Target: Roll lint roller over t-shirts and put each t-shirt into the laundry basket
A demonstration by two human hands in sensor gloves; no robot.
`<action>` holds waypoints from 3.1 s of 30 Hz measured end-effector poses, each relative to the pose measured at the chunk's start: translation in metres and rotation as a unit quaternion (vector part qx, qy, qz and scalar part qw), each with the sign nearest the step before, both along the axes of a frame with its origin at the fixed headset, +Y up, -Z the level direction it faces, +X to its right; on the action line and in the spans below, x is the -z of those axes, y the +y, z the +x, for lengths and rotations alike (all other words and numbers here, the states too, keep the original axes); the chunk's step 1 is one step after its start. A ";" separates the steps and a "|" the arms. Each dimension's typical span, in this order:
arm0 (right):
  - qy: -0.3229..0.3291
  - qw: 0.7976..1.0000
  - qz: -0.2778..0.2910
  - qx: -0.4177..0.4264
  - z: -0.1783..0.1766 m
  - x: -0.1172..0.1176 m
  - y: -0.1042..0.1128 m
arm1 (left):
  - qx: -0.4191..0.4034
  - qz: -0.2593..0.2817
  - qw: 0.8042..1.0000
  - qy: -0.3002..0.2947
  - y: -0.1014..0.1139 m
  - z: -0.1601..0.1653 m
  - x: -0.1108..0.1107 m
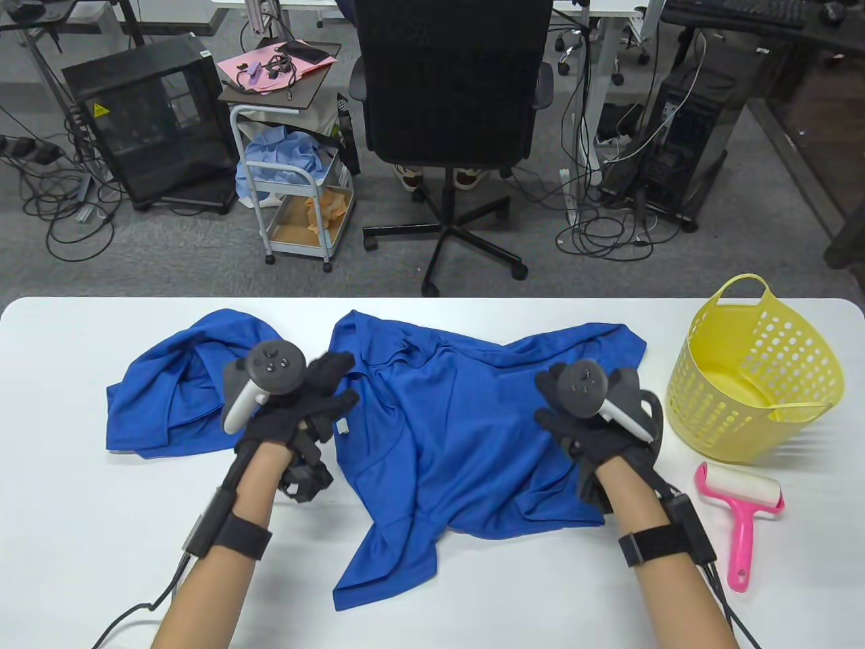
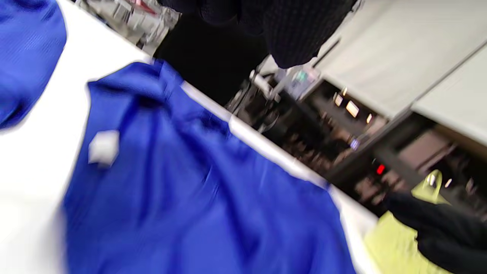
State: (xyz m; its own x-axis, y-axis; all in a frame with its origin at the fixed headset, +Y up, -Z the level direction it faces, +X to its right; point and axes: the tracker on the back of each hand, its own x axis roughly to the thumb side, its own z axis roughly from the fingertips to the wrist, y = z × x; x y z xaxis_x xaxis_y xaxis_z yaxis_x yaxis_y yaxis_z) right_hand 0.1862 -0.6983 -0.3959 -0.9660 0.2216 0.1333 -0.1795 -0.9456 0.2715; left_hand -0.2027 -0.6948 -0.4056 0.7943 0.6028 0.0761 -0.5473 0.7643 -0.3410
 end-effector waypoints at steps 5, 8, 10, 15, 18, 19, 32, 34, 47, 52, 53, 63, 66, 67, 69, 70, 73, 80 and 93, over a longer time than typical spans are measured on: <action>0.013 0.995 -0.094 -0.016 -0.003 -0.030 -0.043 | 0.074 -0.030 0.993 -0.088 -0.041 0.037 -0.049; 0.015 0.993 -0.113 -0.024 -0.004 -0.041 -0.060 | 0.133 -0.044 0.985 -0.100 -0.064 0.054 -0.065; 0.013 0.996 -0.082 -0.035 -0.004 -0.045 -0.063 | 0.172 -0.050 0.979 -0.095 -0.075 0.058 -0.068; -0.004 0.998 0.043 -0.044 -0.001 -0.048 -0.058 | 0.197 -0.043 0.975 -0.091 -0.081 0.059 -0.070; -0.025 0.995 0.087 -0.034 0.011 -0.047 -0.043 | 0.197 -0.049 0.975 -0.089 -0.081 0.059 -0.070; -0.037 0.994 0.105 -0.019 0.020 -0.049 -0.032 | 0.197 -0.053 0.975 -0.087 -0.081 0.059 -0.070; -0.204 0.956 0.082 -0.195 0.117 -0.089 0.012 | 0.195 -0.057 0.975 -0.094 -0.081 0.058 -0.070; -0.220 0.948 0.039 -0.227 0.120 -0.091 0.005 | 0.192 -0.060 0.975 -0.093 -0.082 0.057 -0.070; -0.103 0.991 -0.022 -0.081 0.049 -0.094 -0.039 | 0.145 -0.046 0.987 -0.060 -0.071 0.043 -0.069; -0.086 0.983 -0.132 -0.099 0.046 -0.092 -0.078 | 0.152 -0.034 0.987 0.030 -0.053 0.028 -0.088; -0.099 0.984 -0.122 -0.083 0.046 -0.092 -0.077 | 0.167 -0.049 0.984 0.035 -0.053 0.030 -0.091; -0.096 0.984 -0.129 -0.083 0.043 -0.094 -0.083 | 0.366 -0.029 0.930 -0.022 -0.068 0.091 -0.098; -0.099 0.983 -0.134 -0.073 0.044 -0.093 -0.083 | 0.357 -0.009 0.934 0.003 -0.065 0.085 -0.096; -0.098 0.983 -0.135 -0.073 0.045 -0.093 -0.083 | 0.318 -0.020 0.948 0.019 -0.064 0.075 -0.092; -0.098 0.983 -0.139 -0.068 0.046 -0.093 -0.083 | 0.246 -0.045 0.967 0.040 -0.059 0.058 -0.089; -0.100 0.983 -0.142 -0.063 0.047 -0.093 -0.083 | 0.188 -0.064 0.978 0.058 -0.057 0.045 -0.088; -0.100 0.983 -0.144 -0.060 0.047 -0.093 -0.083 | 0.083 -0.101 0.988 0.087 -0.055 0.016 -0.087; -0.102 0.982 -0.146 -0.056 0.047 -0.093 -0.083 | 0.071 -0.090 0.977 0.182 -0.053 -0.037 -0.093; -0.108 0.981 -0.156 -0.042 0.051 -0.091 -0.082 | 0.243 -0.026 0.958 0.152 -0.018 -0.016 -0.049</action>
State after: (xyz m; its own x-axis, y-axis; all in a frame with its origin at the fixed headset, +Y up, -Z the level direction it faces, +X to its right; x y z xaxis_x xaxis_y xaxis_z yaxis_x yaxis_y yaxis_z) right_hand 0.2373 -0.7801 -0.3045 -0.9809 0.1376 -0.1378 -0.1896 -0.8360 0.5149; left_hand -0.2189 -0.7123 -0.3565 0.9629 0.1524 -0.2227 -0.2106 0.9403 -0.2672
